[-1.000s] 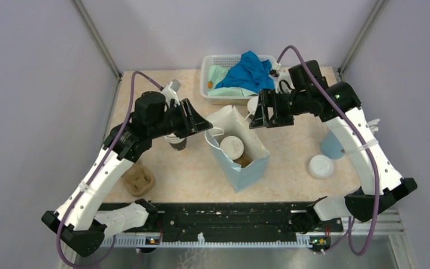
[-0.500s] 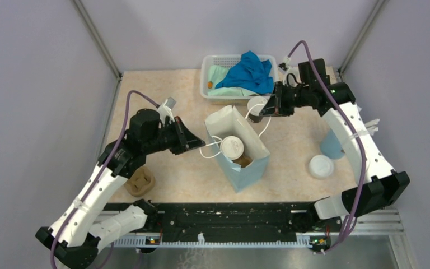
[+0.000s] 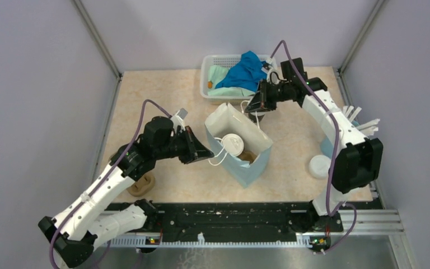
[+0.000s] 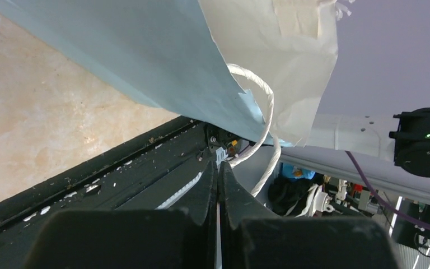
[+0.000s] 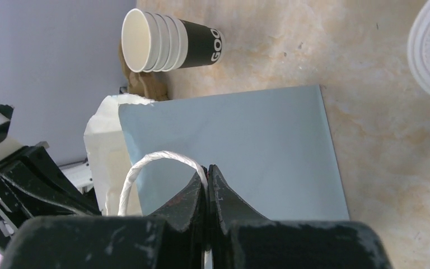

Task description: Pack the takeout coffee

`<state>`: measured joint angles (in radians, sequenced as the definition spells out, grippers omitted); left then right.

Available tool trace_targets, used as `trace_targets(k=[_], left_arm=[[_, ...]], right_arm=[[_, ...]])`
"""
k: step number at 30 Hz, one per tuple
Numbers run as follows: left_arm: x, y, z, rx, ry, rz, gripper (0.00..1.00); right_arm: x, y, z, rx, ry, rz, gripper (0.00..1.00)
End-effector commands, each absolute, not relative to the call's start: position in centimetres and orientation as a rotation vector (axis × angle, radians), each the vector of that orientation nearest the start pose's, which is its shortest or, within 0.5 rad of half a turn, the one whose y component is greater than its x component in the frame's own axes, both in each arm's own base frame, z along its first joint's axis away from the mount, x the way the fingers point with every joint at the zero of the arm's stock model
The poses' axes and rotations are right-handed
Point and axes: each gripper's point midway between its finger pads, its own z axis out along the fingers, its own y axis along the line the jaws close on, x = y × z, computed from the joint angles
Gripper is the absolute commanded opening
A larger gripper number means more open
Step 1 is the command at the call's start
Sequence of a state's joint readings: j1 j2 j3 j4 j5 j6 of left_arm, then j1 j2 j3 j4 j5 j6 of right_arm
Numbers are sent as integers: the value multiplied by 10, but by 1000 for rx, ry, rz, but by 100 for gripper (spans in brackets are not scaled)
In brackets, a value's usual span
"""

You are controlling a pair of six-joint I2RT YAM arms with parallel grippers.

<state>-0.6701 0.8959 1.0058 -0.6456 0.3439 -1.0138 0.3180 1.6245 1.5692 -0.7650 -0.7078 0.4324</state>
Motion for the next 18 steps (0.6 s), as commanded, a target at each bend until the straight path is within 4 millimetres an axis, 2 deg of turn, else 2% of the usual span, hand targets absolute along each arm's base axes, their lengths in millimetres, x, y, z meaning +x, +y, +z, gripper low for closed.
trace_targets(k=[1, 5, 9, 13, 15, 18], left_arm=[[159, -264, 279, -113, 2354, -1326, 0], [157, -275, 276, -65, 2371, -1319, 0], [160, -275, 280, -3, 2377, -1261, 2], [167, -255, 292, 94, 2347, -1082, 33], [173, -241, 310, 119, 2291, -996, 50], [182, -217, 339, 135, 2233, -847, 73]], right_arm=[[345, 270, 278, -288, 2339, 1324, 0], [339, 290, 276, -350, 2353, 1353, 0], [333, 290, 272, -360, 2372, 1356, 0], [323, 280, 270, -414, 2420, 1283, 8], [320, 272, 275, -429, 2435, 1218, 13], [317, 260, 286, -428, 2445, 1114, 27]])
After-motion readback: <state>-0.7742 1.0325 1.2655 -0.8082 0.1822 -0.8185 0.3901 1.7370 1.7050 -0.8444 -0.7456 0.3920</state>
